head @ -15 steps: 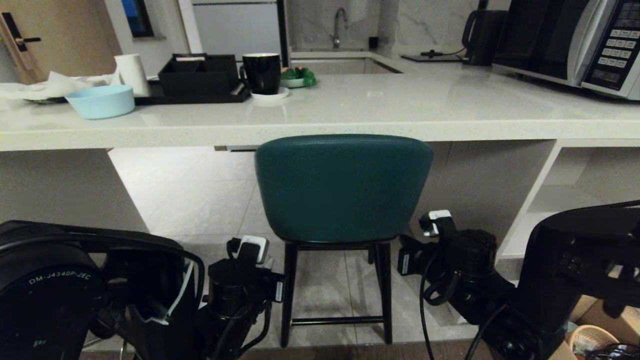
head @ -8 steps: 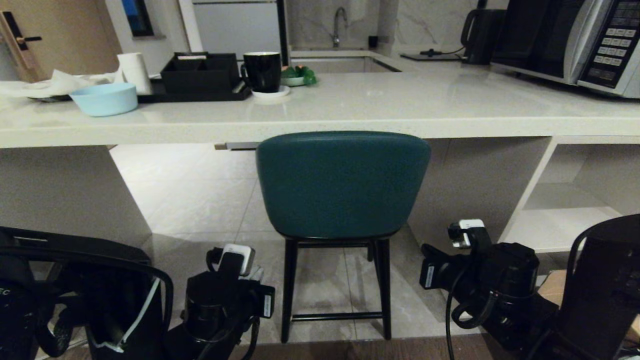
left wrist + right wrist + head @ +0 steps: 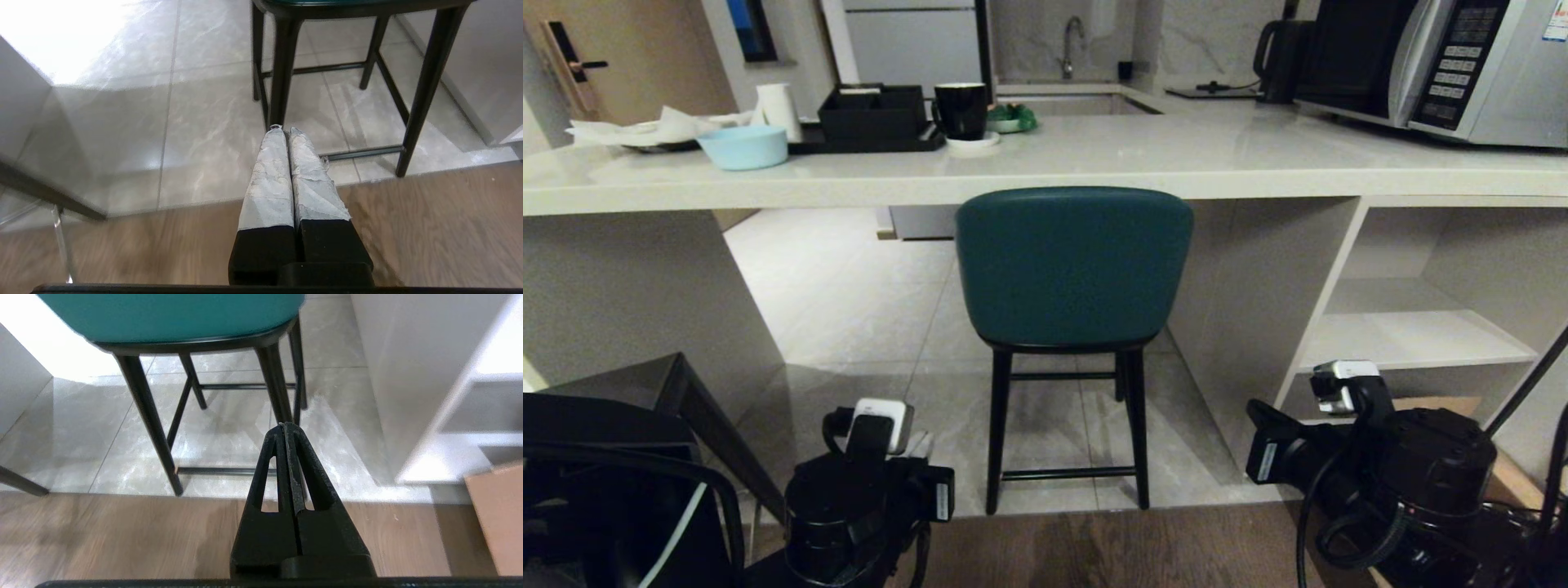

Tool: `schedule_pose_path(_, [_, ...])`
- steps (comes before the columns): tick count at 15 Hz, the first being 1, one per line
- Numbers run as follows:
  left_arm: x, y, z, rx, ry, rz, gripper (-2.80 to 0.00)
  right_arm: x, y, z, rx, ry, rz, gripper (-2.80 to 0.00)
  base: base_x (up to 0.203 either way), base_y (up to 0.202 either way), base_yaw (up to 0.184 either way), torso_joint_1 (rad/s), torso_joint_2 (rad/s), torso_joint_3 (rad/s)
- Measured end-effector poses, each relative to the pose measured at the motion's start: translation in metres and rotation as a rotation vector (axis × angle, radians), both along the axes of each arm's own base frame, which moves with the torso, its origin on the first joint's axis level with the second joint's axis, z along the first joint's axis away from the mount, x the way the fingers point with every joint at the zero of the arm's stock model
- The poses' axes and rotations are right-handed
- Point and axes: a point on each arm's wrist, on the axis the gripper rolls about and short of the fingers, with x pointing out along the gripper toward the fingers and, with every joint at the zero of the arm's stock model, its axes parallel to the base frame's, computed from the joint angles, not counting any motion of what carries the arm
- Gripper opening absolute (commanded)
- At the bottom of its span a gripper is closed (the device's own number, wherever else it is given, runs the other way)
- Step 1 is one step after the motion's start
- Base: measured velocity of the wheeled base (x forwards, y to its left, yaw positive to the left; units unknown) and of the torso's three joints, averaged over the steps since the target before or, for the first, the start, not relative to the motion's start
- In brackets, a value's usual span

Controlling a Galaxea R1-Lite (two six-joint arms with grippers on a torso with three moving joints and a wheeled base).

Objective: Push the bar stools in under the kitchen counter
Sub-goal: Push the gray chair back under the dining table

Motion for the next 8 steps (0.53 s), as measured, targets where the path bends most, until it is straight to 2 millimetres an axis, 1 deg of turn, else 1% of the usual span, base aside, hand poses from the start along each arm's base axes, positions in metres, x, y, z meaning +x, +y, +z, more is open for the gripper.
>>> schedule_pose_path(3, [-0.004,0.004,0.007,-0.014,-0.016,0.003,-2.8,-0.008,-0.005,0.006,0.005,-0.012,-0.011,-2.8,-0.199,0.0,0.0,0.002,0.0,0.001])
schedule_pose_path(5, [-0.005,0.008,0.019,-0.037,-0.051,0.011,-2.8,-0.012,-0.01,0.012,0.005,-0.036,-0.026,-2.8,-0.182,0.0,-0.002,0.002,0.0,0.003])
schedule_pose_path(6, [-0.005,0.013,0.027,-0.042,-0.081,0.021,-2.8,-0.013,-0.013,0.018,-0.001,-0.06,-0.033,-2.8,-0.116,0.0,-0.01,-0.008,0.0,0.011])
schedule_pose_path(8, [0.001,0.034,0.053,-0.02,-0.174,0.081,-2.8,-0.016,-0.024,0.037,-0.046,-0.147,-0.064,-2.8,0.0,0.0,0.0,0.0,0.0,0.0])
